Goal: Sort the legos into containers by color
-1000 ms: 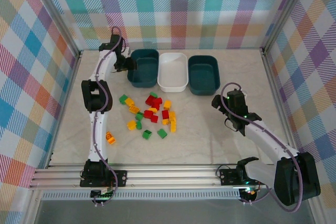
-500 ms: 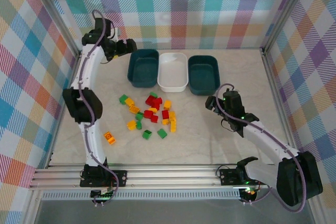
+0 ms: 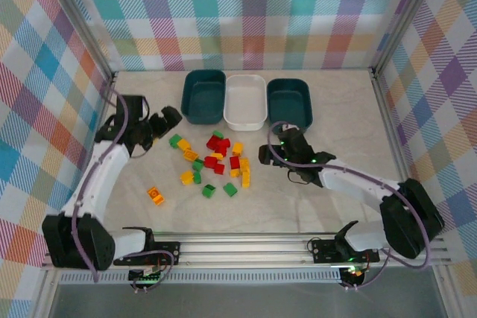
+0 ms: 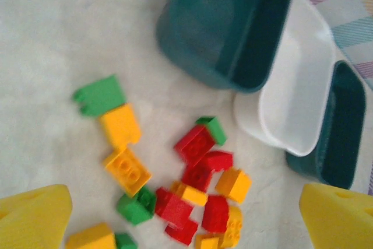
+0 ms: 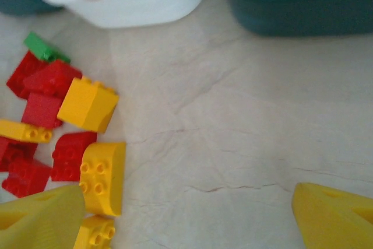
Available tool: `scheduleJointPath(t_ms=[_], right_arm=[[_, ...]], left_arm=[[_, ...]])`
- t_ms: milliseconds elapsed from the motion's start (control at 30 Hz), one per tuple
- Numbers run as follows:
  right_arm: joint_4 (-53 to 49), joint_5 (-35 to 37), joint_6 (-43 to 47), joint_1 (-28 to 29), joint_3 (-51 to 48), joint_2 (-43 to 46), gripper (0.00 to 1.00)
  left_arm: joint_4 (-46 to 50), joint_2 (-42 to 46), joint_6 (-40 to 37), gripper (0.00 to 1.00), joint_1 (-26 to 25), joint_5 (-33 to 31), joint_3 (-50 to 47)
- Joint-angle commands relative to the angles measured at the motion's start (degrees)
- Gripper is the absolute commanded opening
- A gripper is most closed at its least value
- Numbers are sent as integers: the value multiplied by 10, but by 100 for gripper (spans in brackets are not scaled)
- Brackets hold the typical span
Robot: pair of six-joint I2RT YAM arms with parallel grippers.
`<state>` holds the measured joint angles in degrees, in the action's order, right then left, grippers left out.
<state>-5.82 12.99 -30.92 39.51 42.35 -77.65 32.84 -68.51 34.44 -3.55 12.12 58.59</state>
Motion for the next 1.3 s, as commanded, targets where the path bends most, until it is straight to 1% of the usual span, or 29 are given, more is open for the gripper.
scheduleJointPath(t_ms=[0,100,200,267,433,467,567,600,633,833,1000,1133,1200,1267], right_arm=[[-17,7,20,39,50,-54,92],[-24,3,21,59,72,-95,93],[-18,-22,4,70,83,-121,93],[-23,-25,-16,83,91,-133,91],[-43,45,-65,157,89,-139,88],[-51,48,-73,166,91,-147,88],[-54,35,-95,177,92,-179,82],[-54,33,-97,180,95,-188,78],[-55,36,-98,184,99,-195,76],[-60,88,-107,189,107,-211,70],[-50,110,-104,189,117,-235,56],[-62,122,-106,189,129,-256,45],[-62,128,-112,190,123,-253,38],[-55,132,-116,191,109,-240,35]], left_arm=[[-31,74,60,100,-8,-42,-96],[-16,125,67,100,-8,-59,-144],[-25,147,84,100,-9,-41,-182],[-26,148,91,100,-10,-35,-198],[-37,158,111,100,-13,-15,-224],[-36,162,112,100,-14,-15,-225],[-35,189,115,100,-18,-22,-242],[-34,199,118,100,-19,-23,-250],[-35,210,120,100,-19,-23,-260],[-24,248,119,100,-19,-21,-282],[-25,245,113,100,-19,-27,-276],[-38,224,116,100,-19,-20,-277],[-39,215,114,100,-19,-14,-274],[-40,211,113,100,-19,-14,-274]])
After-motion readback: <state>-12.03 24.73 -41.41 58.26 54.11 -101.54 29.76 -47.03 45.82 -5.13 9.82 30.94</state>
